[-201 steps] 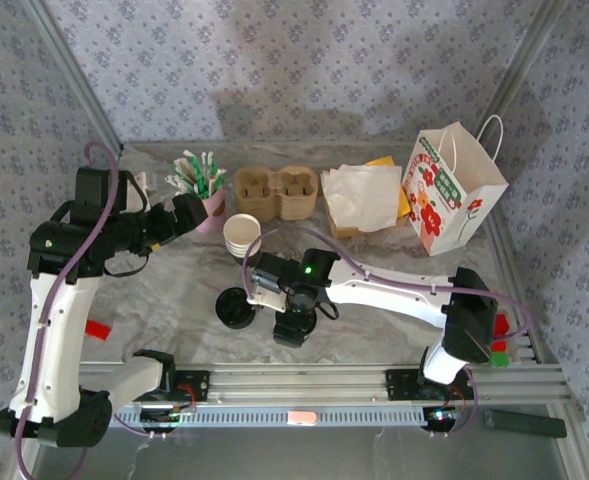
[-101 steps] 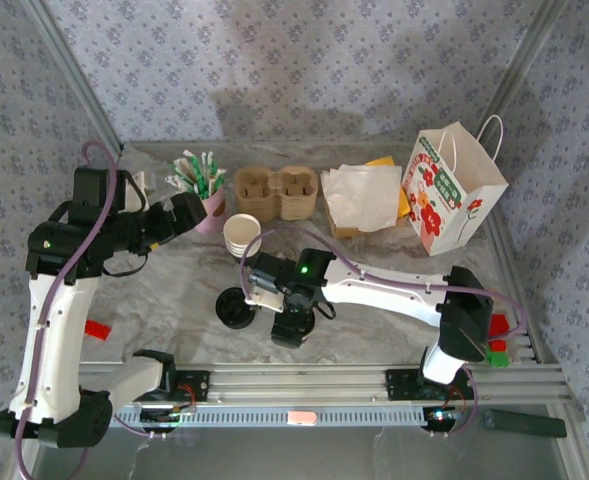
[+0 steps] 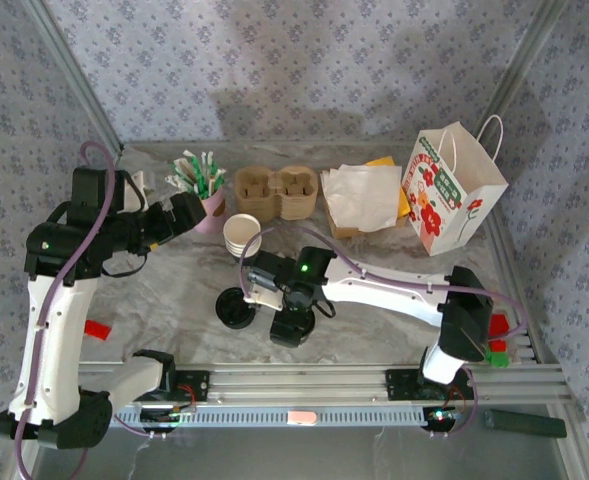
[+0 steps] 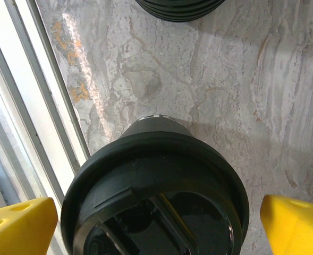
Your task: Pack the takeout coffee
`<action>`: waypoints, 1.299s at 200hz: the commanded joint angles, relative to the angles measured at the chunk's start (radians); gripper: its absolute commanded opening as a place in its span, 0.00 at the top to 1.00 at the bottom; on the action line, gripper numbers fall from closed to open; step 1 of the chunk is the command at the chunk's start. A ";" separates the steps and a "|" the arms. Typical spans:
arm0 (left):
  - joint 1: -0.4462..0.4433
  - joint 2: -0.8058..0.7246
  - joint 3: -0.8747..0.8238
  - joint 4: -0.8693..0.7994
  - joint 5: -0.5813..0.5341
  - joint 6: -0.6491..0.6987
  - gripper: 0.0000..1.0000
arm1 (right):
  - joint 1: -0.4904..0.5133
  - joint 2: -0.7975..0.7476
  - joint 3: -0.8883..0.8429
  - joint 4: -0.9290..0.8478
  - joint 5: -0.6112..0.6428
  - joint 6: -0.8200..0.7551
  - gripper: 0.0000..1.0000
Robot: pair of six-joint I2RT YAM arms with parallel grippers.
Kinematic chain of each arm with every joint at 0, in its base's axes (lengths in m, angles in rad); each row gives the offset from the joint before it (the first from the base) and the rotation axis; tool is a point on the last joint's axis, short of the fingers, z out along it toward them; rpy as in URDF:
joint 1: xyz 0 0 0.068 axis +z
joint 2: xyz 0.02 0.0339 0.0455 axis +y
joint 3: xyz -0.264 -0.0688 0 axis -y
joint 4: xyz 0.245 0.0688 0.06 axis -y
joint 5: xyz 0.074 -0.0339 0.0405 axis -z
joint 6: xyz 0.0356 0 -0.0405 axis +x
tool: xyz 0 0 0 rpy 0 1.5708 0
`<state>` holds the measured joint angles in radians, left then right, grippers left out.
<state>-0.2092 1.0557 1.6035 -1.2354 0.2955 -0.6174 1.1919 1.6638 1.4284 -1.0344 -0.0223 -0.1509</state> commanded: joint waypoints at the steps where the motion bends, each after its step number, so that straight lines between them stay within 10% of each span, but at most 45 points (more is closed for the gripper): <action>1: 0.010 -0.010 0.054 -0.016 0.011 0.016 0.00 | 0.002 -0.066 0.044 -0.050 -0.029 -0.019 0.00; 54: 0.010 -0.002 0.056 -0.052 0.013 0.056 0.00 | 0.002 -0.236 0.066 0.054 0.033 0.192 0.04; 128: -0.083 -0.022 -0.046 -0.066 -0.104 0.143 0.00 | -0.011 -0.156 0.174 -0.236 0.012 0.526 0.19; 171: -0.167 -0.030 -0.073 -0.081 -0.176 0.188 0.00 | 0.035 -0.173 0.119 -0.295 0.016 0.138 0.40; 260: -0.168 -0.095 -0.101 -0.044 -0.197 0.175 0.00 | -0.034 -0.324 -0.092 0.016 -0.099 -0.437 0.40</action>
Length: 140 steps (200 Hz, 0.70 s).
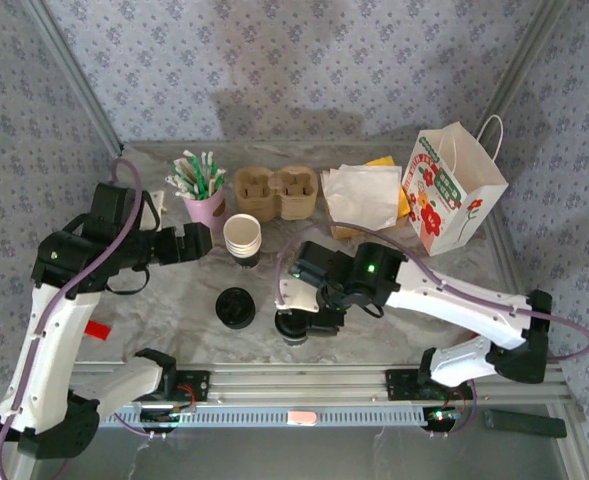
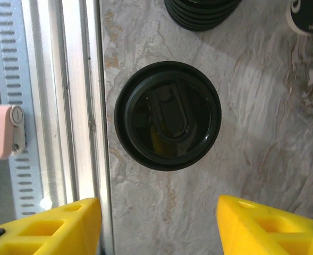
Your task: Pack the takeout coffee
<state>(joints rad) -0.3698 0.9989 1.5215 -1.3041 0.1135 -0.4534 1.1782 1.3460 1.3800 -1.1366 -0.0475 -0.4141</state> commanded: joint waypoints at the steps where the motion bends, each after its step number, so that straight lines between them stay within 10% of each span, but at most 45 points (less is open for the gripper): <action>1: -0.008 -0.039 -0.018 0.026 -0.013 0.014 0.00 | -0.021 -0.006 -0.044 0.121 -0.077 -0.174 0.40; 140: -0.020 -0.382 -0.223 0.043 0.338 0.606 0.00 | -0.078 0.202 0.049 0.035 -0.201 -0.286 0.41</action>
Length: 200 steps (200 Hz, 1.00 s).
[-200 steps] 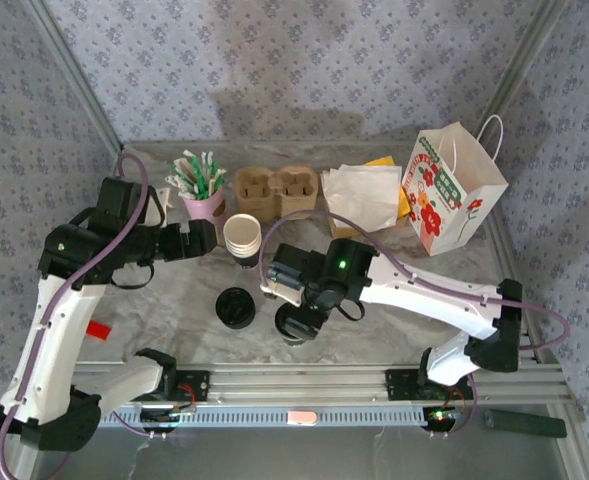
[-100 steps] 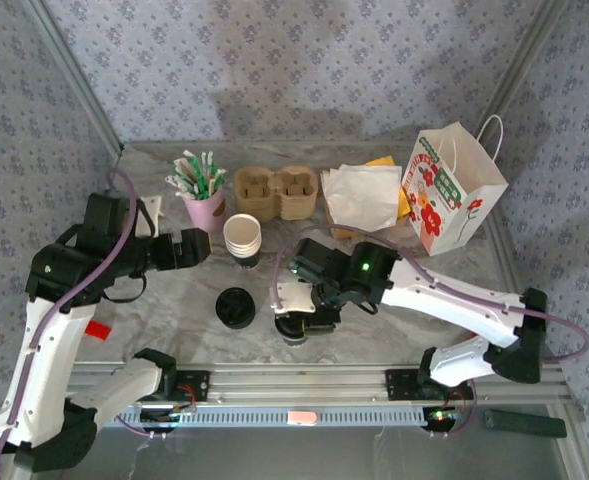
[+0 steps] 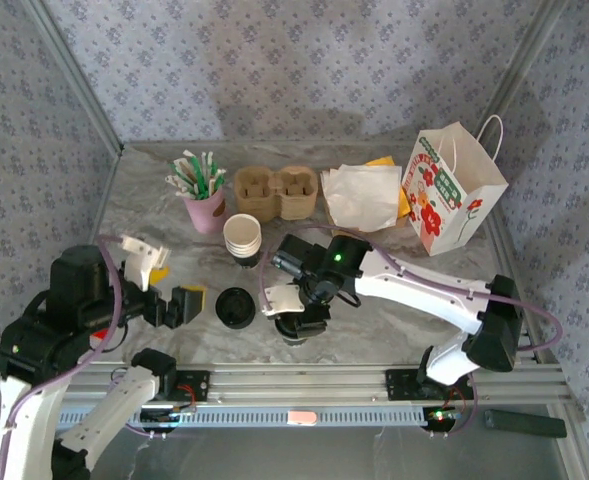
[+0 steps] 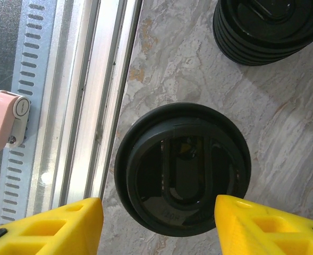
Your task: Pack the takeout coffee
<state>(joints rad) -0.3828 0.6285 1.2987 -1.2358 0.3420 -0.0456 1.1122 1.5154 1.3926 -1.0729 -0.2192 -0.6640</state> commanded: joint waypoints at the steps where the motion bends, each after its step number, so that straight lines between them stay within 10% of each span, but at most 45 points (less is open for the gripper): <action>1: -0.007 -0.013 0.002 -0.027 0.112 0.204 0.00 | -0.013 0.034 0.037 -0.030 -0.030 -0.036 0.41; 63: -0.042 0.021 0.005 -0.117 0.084 0.396 0.00 | -0.025 0.078 0.056 -0.030 -0.040 -0.048 0.41; 200: -0.057 0.037 -0.011 -0.088 0.019 0.380 0.00 | -0.011 0.119 0.023 0.012 0.011 -0.049 0.43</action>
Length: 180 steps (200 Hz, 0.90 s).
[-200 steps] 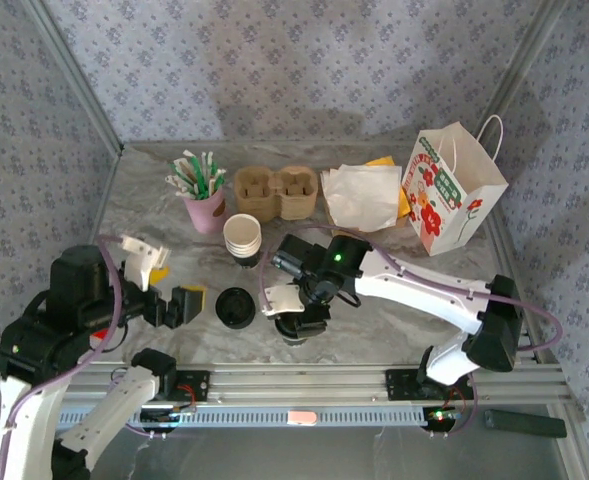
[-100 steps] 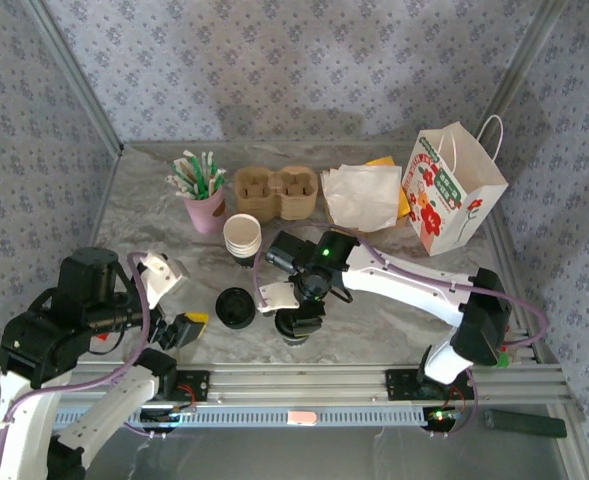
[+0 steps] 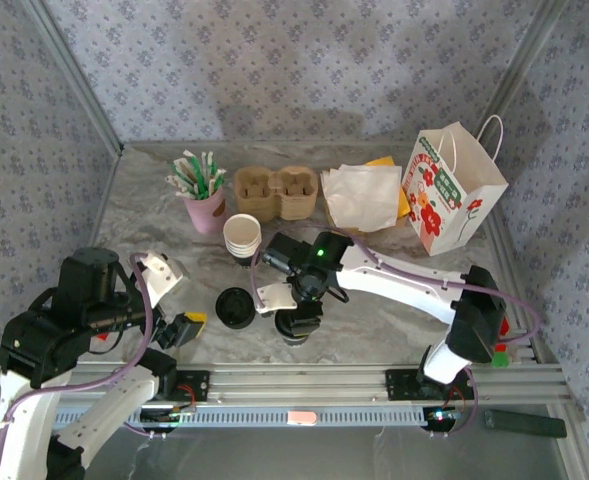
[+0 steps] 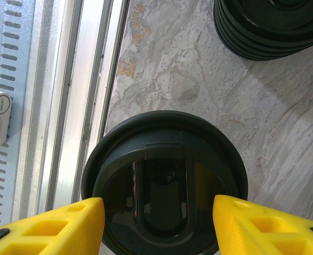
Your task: Pack the takeout coffee
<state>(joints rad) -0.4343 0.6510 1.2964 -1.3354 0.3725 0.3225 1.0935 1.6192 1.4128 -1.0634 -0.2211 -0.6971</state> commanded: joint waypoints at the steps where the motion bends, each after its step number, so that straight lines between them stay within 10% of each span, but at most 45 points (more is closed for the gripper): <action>1: -0.006 0.015 -0.009 0.012 -0.013 0.012 0.00 | 0.008 0.016 0.001 0.003 0.014 -0.015 0.43; 180: -0.011 0.035 -0.002 0.024 -0.023 -0.017 0.00 | 0.011 0.021 -0.106 0.071 0.055 0.026 0.52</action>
<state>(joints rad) -0.4397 0.6712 1.2854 -1.3319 0.3508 0.3130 1.0954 1.6138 1.3613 -0.9886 -0.2123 -0.6926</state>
